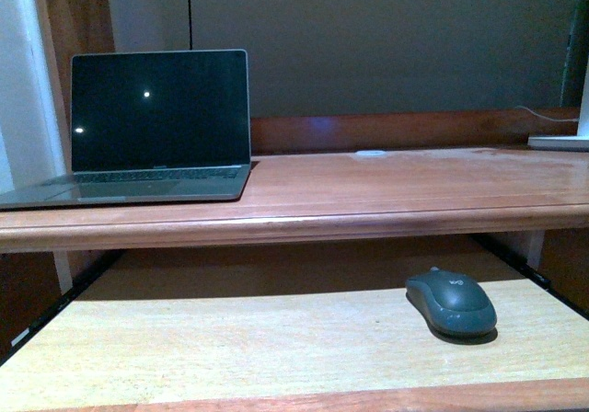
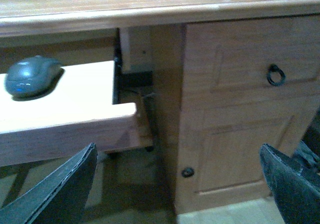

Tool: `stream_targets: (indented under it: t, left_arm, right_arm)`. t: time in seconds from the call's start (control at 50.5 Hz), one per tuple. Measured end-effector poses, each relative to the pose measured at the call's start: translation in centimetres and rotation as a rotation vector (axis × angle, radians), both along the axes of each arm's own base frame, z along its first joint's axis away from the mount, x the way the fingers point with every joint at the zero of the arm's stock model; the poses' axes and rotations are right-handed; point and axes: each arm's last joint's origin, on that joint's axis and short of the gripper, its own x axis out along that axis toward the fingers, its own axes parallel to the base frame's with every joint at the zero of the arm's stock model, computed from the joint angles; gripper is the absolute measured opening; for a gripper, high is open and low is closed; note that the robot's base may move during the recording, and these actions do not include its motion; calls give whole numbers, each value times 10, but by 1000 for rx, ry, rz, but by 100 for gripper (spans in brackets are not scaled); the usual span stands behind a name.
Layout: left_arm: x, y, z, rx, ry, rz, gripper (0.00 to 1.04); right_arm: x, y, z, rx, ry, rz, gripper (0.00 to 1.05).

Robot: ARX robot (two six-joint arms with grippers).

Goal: Place mouse

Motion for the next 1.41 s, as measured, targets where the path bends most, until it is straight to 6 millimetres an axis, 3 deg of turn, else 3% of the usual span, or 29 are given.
stream_targets:
  t: [0.158,0.257,0.435,0.792,1.069,1.405]
  left_arm:
    - [-7,8,-16,12,3,9,2]
    - [-11,15,-22,18,2,-16,3]
    - [-16,21,-30,19,1,10,3]
    - [-22,21,-39,19,0,10,3]
    - [-31,21,-52,19,24,10,3]
    - [-36,21,-51,19,-3,10,3]
  right_arm:
    - [46,14,50,5,-71,31,97]
    - [84,38,71,3,-47,98,97]
    - [130,81,60,-12,157,179,97]
    - [166,127,48,-78,263,132,97]
    - [168,148,36,-113,293,143,97]
    - [177,173,32,-141,279,143,97]
